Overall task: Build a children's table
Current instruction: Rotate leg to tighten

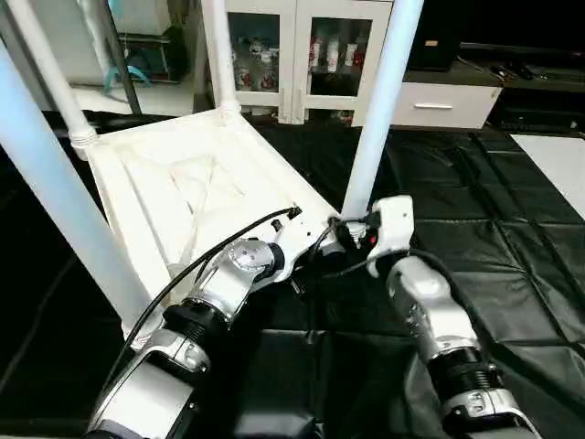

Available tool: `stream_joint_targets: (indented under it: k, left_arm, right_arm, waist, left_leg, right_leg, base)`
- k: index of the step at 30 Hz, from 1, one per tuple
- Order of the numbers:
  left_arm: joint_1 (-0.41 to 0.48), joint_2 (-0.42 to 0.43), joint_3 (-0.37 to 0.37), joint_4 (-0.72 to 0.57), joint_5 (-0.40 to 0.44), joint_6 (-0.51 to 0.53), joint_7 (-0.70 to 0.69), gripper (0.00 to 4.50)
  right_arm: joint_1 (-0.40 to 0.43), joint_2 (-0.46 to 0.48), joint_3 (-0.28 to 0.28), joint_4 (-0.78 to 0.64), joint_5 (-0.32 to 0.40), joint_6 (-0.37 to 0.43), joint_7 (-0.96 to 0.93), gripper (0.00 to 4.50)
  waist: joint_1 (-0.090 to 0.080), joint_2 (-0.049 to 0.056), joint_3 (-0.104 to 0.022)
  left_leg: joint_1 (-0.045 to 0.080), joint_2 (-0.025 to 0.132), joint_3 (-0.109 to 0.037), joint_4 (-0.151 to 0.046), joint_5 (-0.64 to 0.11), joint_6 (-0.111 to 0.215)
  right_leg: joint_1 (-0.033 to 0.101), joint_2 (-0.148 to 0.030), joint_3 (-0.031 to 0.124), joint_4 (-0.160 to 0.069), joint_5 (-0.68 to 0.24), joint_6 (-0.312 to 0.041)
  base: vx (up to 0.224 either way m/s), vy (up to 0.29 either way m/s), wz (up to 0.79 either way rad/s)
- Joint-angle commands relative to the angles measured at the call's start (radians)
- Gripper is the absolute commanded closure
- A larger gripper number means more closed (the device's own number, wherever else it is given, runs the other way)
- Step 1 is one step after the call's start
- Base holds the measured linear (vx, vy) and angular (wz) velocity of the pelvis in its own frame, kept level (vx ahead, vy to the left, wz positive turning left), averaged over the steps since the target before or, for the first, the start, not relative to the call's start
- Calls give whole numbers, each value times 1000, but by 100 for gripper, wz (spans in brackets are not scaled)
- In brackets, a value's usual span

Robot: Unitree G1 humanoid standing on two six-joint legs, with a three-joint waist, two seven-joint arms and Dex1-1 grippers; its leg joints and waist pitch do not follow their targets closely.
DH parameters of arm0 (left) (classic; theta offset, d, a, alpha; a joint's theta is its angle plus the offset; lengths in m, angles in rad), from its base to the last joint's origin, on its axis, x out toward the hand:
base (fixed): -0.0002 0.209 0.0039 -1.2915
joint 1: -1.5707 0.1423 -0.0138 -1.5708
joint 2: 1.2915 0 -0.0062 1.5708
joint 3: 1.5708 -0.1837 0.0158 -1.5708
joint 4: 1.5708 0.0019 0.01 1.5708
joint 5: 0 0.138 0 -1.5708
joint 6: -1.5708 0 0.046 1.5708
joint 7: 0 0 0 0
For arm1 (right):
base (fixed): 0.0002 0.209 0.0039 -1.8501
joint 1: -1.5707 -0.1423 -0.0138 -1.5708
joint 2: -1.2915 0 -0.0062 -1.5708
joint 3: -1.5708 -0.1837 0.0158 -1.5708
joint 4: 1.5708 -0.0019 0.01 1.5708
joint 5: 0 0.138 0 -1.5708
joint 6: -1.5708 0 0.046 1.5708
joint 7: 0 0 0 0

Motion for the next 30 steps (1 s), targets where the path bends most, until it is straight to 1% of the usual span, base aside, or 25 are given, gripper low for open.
stream_joint_targets:
  k: [1, 2, 3, 4, 5, 7, 8, 9, 10, 11, 12, 13, 14, 15, 17, 18, 19, 21, 23, 25, 26, 27, 28, 30]
  left_arm:
    - [38, 56, -35, -6, 4, -10, -111, 450]
    - [45, 77, -46, -18, -1, -25, -156, 450]
    - [52, 98, -56, -31, -5, -32, -201, 450]
    - [62, 128, -70, -50, -15, -40, -267, 450]
    - [68, 143, -77, -60, -22, -42, -303, 450]
    - [80, 178, -93, -85, -36, -60, -385, 450]
    - [80, 178, -93, -85, -36, -60, -385, 450]
    - [97, 206, -103, -118, -63, -83, -468, 450]
    - [105, 220, -108, -138, -76, -79, -508, 450]
    - [110, 227, -110, -152, -82, -73, -526, 450]
    - [114, 238, -116, -169, -87, -62, -549, 450]
    - [119, 249, -124, -189, -91, -46, -576, 450]
    - [122, 256, -130, -202, -95, -34, -597, 450]
    - [127, 263, -139, -220, -103, -17, -629, 450]
    - [130, 267, -142, -229, -107, -11, -641, 450]
    - [132, 269, -145, -238, -108, -4, -649, 450]
    - [137, 273, -152, -252, -107, 3, -663, 450]
    - [140, 276, -155, -261, -107, 9, -670, 450]
    - [142, 277, -157, -265, -108, 11, -672, 450]
    - [147, 281, -160, -278, -109, 19, -678, 450]
    - [148, 282, -161, -282, -109, 23, -679, 450]
    - [148, 283, -162, -288, -108, 28, -679, 450]
    - [148, 283, -162, -288, -108, 28, -679, 450]
    - [149, 285, -162, -293, -105, 34, -681, 450]
  right_arm:
    - [5, -74, -10, -58, 28, 45, 121, 34]
    - [15, -107, 4, -80, 35, 56, 187, 22]
    - [28, -148, 25, -106, 41, 67, 262, 11]
    - [49, -208, 61, -145, 49, 80, 365, 11]
    - [61, -239, 81, -164, 50, 84, 415, 4]
    - [89, -307, 127, -202, 45, 84, 518, 4]
    - [89, -307, 127, -202, 45, 84, 518, 4]
    - [108, -346, 148, -223, 56, 96, 589, 4]
    - [115, -358, 151, -229, 68, 107, 619, 4]
    - [117, -365, 151, -234, 75, 117, 635, 4]
    - [121, -374, 154, -241, 87, 133, 660, 4]
    - [124, -384, 160, -252, 99, 153, 692, 4]
    - [125, -388, 165, -256, 103, 161, 707, 4]
    - [125, -386, 167, -259, 114, 187, 715, 4]
    - [125, -387, 167, -263, 121, 199, 720, 4]
    - [125, -386, 168, -263, 124, 199, 722, 4]
    - [127, -387, 176, -268, 129, 199, 741, 4]
    - [129, -386, 178, -276, 133, 203, 750, 4]
    - [130, -387, 179, -283, 138, 207, 757, 4]
    - [131, -388, 178, -291, 143, 215, 772, 4]
    - [131, -387, 177, -290, 145, 215, 778, 20]
    - [127, -381, 173, -278, 138, 203, 777, 20]
    - [127, -381, 173, -278, 138, 203, 777, 20]
    - [125, -383, 178, -275, 138, 205, 788, 48]
  waist:
    - [13, -11, -48]
    - [16, -10, -49]
    - [22, -10, -49]
    - [27, -9, -48]
    - [33, -10, -50]
    - [36, -10, -49]
    - [36, -12, -48]
    - [36, -15, -52]
    - [38, -15, -55]
    - [39, -14, -55]
    - [39, -13, -54]
    - [42, -16, -55]
    - [45, -13, -58]
    - [52, -12, -59]
    - [59, -12, -61]
    - [61, -11, -62]
    - [63, -13, -61]
    - [67, -12, -60]
    - [71, -12, -59]
    - [75, -13, -57]
    - [77, -11, -57]
    - [76, -12, -56]
    - [76, -12, -56]
    - [75, -12, -57]
  left_leg:
    - [9, 56, -20, -88, -354, 42]
    - [13, 56, -17, -87, -345, 44]
    - [13, 55, -15, -86, -341, 53]
    - [8, 58, -15, -88, -319, 53]
    - [4, 61, -17, -87, -301, 51]
    - [9, 61, -13, -85, -301, 50]
    - [10, 61, -12, -84, -305, 49]
    - [10, 60, -11, -80, -297, 49]
    - [10, 60, -11, -79, -279, 53]
    - [6, 60, -9, -76, -241, 66]
    - [7, 60, -8, -75, -237, 69]
    - [11, 62, -7, -72, -228, 74]
    - [10, 62, -5, -70, -199, 80]
    - [11, 63, -3, -67, -161, 85]
    - [12, 63, -1, -64, -116, 96]
    - [12, 63, -1, -64, -106, 98]
    - [10, 63, -1, -63, -99, 100]
    - [9, 64, -2, -64, -105, 96]
    - [12, 64, -1, -65, -128, 84]
    - [15, 65, -1, -68, -158, 66]
    - [15, 65, -2, -69, -161, 61]
    - [16, 64, -1, -70, -177, 50]
    - [16, 64, -1, -70, -177, 50]
    - [15, 63, -2, -70, -179, 42]
  right_leg:
    - [36, -65, 39, -70, -433, -158]
    - [32, -63, 40, -70, -418, -164]
    - [33, -61, 41, -68, -403, -170]
    - [36, -63, 42, -63, -386, -172]
    - [41, -64, 43, -55, -356, -176]
    - [36, -61, 45, -51, -329, -198]
    - [34, -61, 48, -50, -325, -202]
    - [37, -63, 49, -44, -308, -220]
    - [40, -63, 50, -39, -284, -228]
    - [41, -64, 51, -34, -245, -238]
    - [38, -62, 51, -33, -236, -244]
    - [36, -60, 52, -27, -219, -258]
    - [40, -59, 52, -19, -181, -273]
    - [41, -57, 51, -12, -133, -286]
    - [44, -57, 50, -4, -77, -299]
    - [44, -57, 49, -2, -66, -302]
    - [47, -58, 48, 0, -61, -305]
    - [48, -58, 48, -1, -79, -299]
    - [47, -59, 48, -6, -116, -290]
    - [46, -60, 50, -11, -166, -274]
    - [46, -60, 50, -12, -174, -270]
    - [44, -59, 51, -14, -191, -265]
    - [44, -59, 51, -14, -191, -265]
    - [45, -60, 51, -15, -199, -257]
  base:
    - [0, 0, 0]
    - [0, 0, 0]
    - [0, 0, 0]
    - [0, 0, 0]
    - [0, 0, 0]
    - [27, -5, 2]
    - [57, -13, 7]
    - [57, -13, 7]
    - [61, -14, 5]
    - [62, -18, 5]
    - [62, -18, 5]
    - [59, -20, 7]
    - [55, -18, 5]
    - [55, -18, 5]
    - [0, 0, 0]
    - [0, 0, 0]
    - [0, 0, 0]
    - [0, 0, 0]
    - [0, 0, 0]
    - [0, 0, 0]
    - [0, 0, 0]
    - [0, 0, 0]
    - [0, 0, 0]
    - [0, 0, 0]
